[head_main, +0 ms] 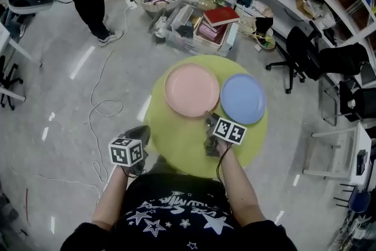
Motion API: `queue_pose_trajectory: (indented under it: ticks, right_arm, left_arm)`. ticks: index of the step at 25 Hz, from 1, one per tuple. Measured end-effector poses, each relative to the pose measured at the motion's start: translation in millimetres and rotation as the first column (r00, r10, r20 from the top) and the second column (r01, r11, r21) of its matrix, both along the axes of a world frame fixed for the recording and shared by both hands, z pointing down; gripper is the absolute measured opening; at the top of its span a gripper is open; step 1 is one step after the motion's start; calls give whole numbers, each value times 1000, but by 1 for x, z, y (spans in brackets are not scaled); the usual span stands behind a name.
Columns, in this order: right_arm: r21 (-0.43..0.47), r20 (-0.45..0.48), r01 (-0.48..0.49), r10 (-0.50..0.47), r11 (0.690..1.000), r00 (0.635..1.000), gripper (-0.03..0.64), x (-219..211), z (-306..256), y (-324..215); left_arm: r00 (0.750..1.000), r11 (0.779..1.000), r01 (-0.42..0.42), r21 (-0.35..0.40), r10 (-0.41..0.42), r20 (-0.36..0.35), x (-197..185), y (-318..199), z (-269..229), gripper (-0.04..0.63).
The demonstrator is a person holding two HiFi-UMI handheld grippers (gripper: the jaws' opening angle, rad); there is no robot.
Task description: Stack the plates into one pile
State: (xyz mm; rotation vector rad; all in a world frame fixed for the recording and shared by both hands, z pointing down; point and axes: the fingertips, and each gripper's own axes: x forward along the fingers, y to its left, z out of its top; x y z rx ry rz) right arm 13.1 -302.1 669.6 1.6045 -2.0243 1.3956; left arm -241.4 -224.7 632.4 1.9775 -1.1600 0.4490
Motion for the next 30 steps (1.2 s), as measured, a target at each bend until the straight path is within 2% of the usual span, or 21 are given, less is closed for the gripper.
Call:
queue_pose_trajectory:
  ticks: [7,20,27,30]
  right_arm:
    - [-55,30,-58,60,997,998,176,-13,16,-13]
    - [-100,-30,-94,92,990,995,156,-16,34,-24]
    - [-132,98,-228,241,965,965,68,-7,28,-22]
    - [-104,86,-233,242,967,966,28,-1,21,-23]
  left_arm:
    - [1000,1000,-1,-16,1,1,-14,-3,7,23]
    - [999,998,-44,-35,44,14,-19,-13,15,23]
    - [998,998,-53,-40,54,19,-16,-12,14,23]
    - [998,997,-58,-44,59,20,-12,-11,14,23]
